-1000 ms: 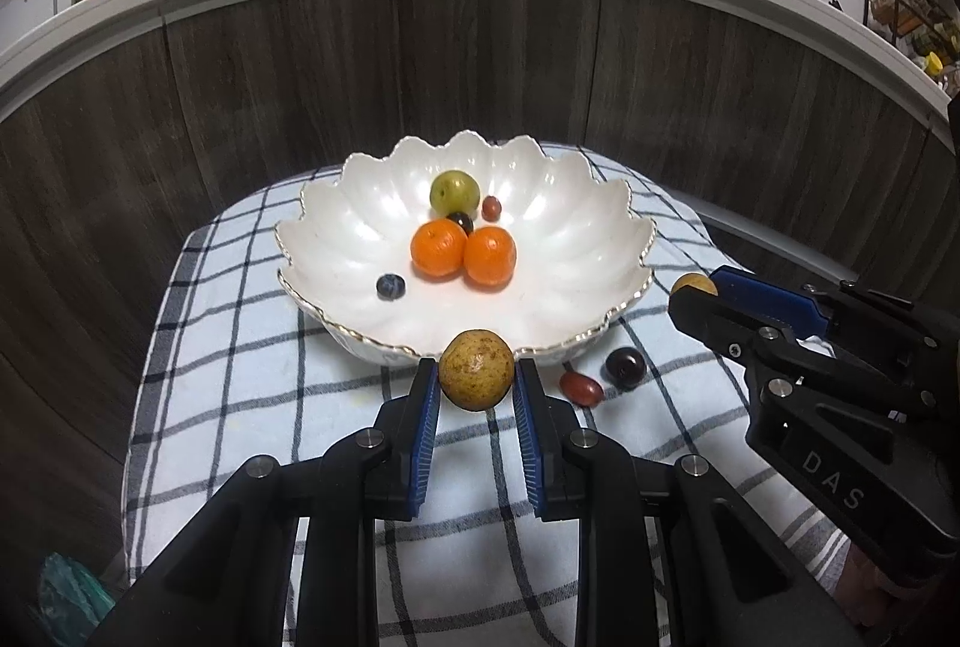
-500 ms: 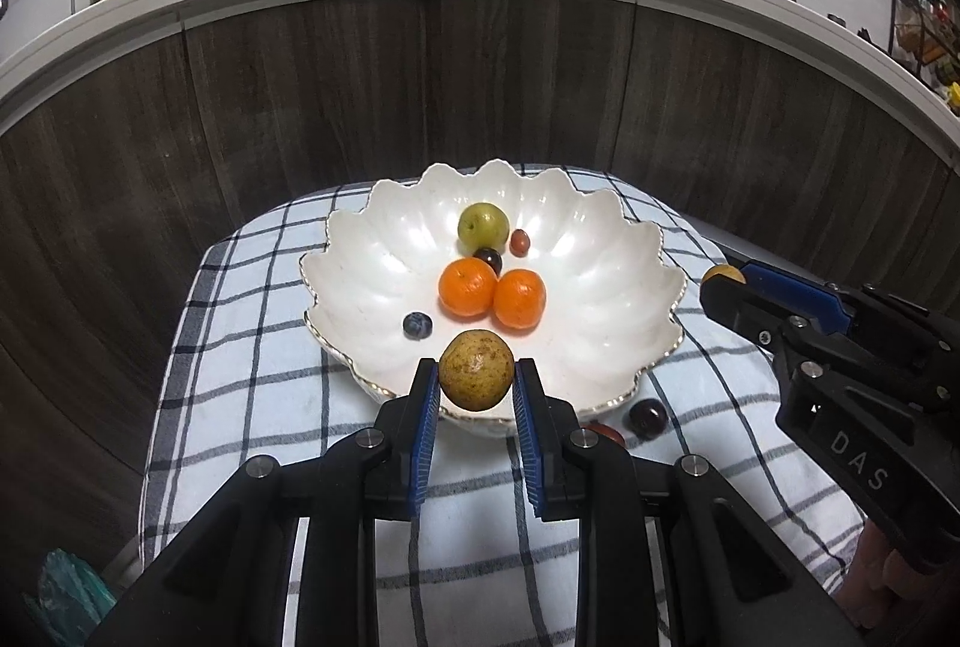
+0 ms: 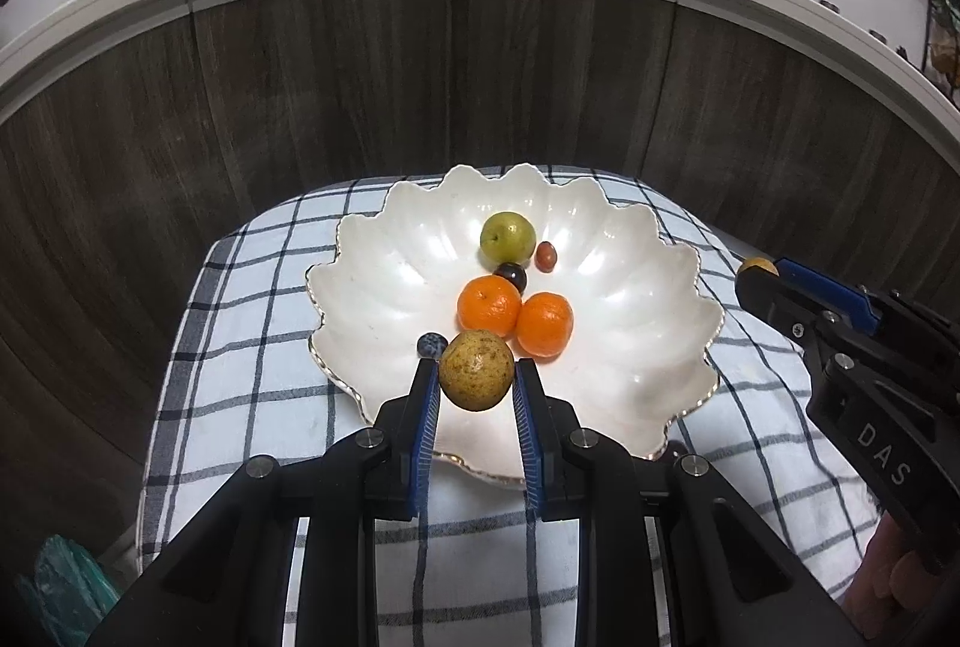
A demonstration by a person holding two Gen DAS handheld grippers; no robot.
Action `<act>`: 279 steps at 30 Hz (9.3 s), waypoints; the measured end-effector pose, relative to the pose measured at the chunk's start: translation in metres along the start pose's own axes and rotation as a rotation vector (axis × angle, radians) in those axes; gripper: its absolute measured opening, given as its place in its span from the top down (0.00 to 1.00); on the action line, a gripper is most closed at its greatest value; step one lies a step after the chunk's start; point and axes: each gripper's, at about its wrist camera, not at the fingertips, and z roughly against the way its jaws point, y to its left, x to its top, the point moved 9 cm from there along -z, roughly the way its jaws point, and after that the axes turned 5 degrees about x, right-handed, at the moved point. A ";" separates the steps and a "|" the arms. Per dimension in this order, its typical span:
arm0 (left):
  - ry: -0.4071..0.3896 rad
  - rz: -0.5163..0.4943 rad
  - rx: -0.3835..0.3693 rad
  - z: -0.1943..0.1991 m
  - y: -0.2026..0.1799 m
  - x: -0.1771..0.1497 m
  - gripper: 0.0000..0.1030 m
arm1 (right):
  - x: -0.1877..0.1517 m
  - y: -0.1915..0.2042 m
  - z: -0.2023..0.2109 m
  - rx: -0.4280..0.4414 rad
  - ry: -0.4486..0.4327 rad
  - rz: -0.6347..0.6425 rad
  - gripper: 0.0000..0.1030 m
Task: Organize fruits
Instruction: 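Lift and carry the brown speckled and small yellow fruits over the white bowl with both tools, then open the left tool to drop the brown fruit while the right tool releases the yellow fruit, then withdraw both open tools from the bowl toward the red oval and dark purple fruits, then grasp the red oval fruit with the left tool while the right tool grasps the dark purple fruit, then lift and carry the red oval and dark purple fruits over the white bowl with both tools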
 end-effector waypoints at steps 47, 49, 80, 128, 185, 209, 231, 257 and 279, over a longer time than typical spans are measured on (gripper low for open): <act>0.021 0.076 0.094 -0.020 0.026 0.018 0.25 | 0.022 -0.016 -0.035 -0.040 0.034 -0.019 0.34; 0.014 0.077 0.099 -0.017 0.027 0.020 0.22 | 0.023 -0.017 -0.032 -0.044 0.029 -0.020 0.34; -0.077 0.080 0.112 0.044 0.011 0.023 0.20 | 0.024 -0.025 0.026 -0.049 -0.040 -0.034 0.33; -0.027 -0.022 0.067 0.039 -0.055 -0.061 0.21 | -0.063 -0.047 0.033 0.048 0.073 0.041 0.34; 0.130 -0.018 -0.007 -0.051 -0.076 -0.086 0.77 | -0.103 -0.061 -0.029 0.117 0.186 0.023 0.34; 0.141 0.075 0.065 -0.045 -0.019 -0.101 0.77 | -0.113 -0.008 -0.076 0.165 0.288 0.050 0.73; 0.077 0.064 0.047 -0.007 -0.027 -0.084 0.77 | -0.096 -0.002 -0.025 0.143 0.210 0.023 0.73; -0.023 0.059 0.041 0.029 -0.022 -0.032 0.77 | -0.036 0.000 0.019 0.122 0.080 0.013 0.73; -0.008 0.066 0.056 -0.005 -0.004 0.006 0.77 | 0.009 -0.015 -0.018 0.086 0.070 0.000 0.73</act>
